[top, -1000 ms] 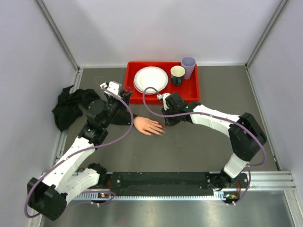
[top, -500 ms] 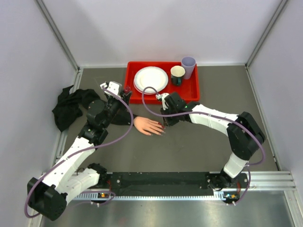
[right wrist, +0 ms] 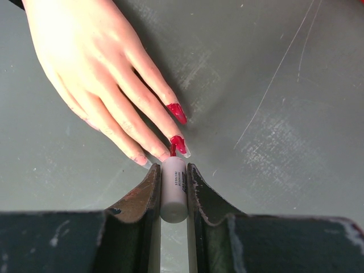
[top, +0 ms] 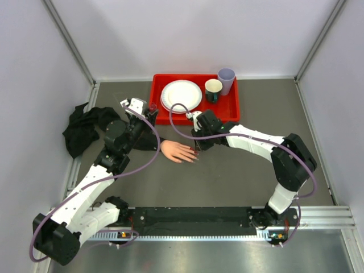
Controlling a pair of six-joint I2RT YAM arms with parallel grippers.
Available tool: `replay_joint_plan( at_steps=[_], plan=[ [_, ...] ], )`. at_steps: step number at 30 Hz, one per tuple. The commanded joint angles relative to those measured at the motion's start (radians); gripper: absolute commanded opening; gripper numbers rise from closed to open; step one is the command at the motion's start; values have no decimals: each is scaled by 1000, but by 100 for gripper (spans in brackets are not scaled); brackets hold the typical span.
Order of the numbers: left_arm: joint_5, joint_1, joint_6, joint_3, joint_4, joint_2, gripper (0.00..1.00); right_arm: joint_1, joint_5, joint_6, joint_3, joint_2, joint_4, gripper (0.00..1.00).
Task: Paint the nails
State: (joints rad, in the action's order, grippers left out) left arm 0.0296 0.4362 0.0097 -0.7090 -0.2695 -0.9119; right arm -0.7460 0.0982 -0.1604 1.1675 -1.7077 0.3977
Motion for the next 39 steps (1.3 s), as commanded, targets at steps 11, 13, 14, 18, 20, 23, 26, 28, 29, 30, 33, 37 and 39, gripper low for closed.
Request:
replay_joint_plan(
  at_steps=[11, 13, 14, 18, 20, 23, 26, 28, 29, 30, 33, 37, 39],
  plan=[
    [10, -4, -2, -9, -56, 10, 0, -10, -20, 5, 41, -18, -20, 0],
    [9, -5, -2, -9, -57, 11, 0, -9, -26, 5, 38, -20, -20, 0],
    [9, -4, -2, -9, -57, 10, 0, -10, -29, 4, 38, -18, -16, 0],
    [10, -4, -4, -9, -57, 7, 0, -10, -35, 5, 34, -17, -14, 0],
    [10, -5, -4, -9, -57, 8, 0, -9, -37, 5, 32, -15, -11, 0],
    [12, -4, -4, -10, -57, 7, 0, -10, -37, 5, 26, -10, -13, 0],
    [15, -5, -7, -10, -57, 7, 0, -10, -37, 5, 20, -7, -10, 0],
    [13, -5, -4, -9, -57, 7, 0, -10, -35, 5, 15, -6, -8, 0],
    [13, -5, -5, -9, -57, 7, 0, -10, -37, 5, 15, -6, -8, 0],
    [15, -4, -5, -10, -57, 7, 0, -9, -37, 5, 14, -4, -10, 0],
    [13, -4, -5, -10, -57, 7, 0, -10, -45, 5, 9, -1, -7, 0],
    [13, -5, -5, -10, -57, 5, 0, -9, -52, 9, 4, 2, -2, 0],
    [15, -5, -5, -10, -57, 5, 0, -7, -55, 7, 1, 5, -3, 0]
  ],
)
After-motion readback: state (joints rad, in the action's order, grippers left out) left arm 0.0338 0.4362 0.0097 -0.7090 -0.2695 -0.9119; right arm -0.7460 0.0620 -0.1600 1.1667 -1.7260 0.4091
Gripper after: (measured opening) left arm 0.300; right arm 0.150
